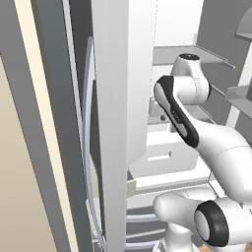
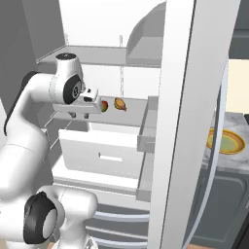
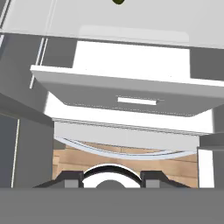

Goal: Pick chicken drumstick from the fridge and place it on the plate on the counter.

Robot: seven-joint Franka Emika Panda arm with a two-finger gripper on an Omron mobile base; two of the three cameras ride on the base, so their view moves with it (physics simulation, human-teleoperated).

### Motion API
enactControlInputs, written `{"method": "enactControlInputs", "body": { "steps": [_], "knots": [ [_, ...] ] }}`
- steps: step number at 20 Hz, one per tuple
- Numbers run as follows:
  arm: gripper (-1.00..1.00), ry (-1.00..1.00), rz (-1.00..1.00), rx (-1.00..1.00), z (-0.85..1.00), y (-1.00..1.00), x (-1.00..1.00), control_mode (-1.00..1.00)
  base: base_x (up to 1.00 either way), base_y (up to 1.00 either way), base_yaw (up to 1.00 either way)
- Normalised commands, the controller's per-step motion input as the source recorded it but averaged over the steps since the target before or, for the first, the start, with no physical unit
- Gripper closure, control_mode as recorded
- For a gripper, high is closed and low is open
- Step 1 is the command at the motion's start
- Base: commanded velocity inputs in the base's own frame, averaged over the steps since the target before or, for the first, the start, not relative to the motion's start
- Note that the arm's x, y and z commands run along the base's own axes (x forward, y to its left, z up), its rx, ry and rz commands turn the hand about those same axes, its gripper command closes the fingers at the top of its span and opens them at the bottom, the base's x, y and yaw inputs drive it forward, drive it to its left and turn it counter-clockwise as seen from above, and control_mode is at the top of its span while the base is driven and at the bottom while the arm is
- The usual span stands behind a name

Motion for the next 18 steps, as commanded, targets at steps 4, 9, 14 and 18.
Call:
{"method": "enactControlInputs", "body": {
  "steps": [4,9,14,18],
  "knots": [
    [-1.00,0.00,0.00,0.00,0.00,0.00,0.00,-1.00,0.00,0.00,0.00],
    [-1.00,-0.06,0.00,0.00,0.18,-0.16,0.00,-1.00,0.00,0.00,0.00],
    [-1.00,-0.19,0.00,0.00,0.19,-0.22,-0.02,-1.00,0.00,0.00,0.00],
    [-1.00,-0.21,0.00,0.00,0.00,-0.29,0.02,-1.00,0.00,0.00,0.00]
  ]
}}
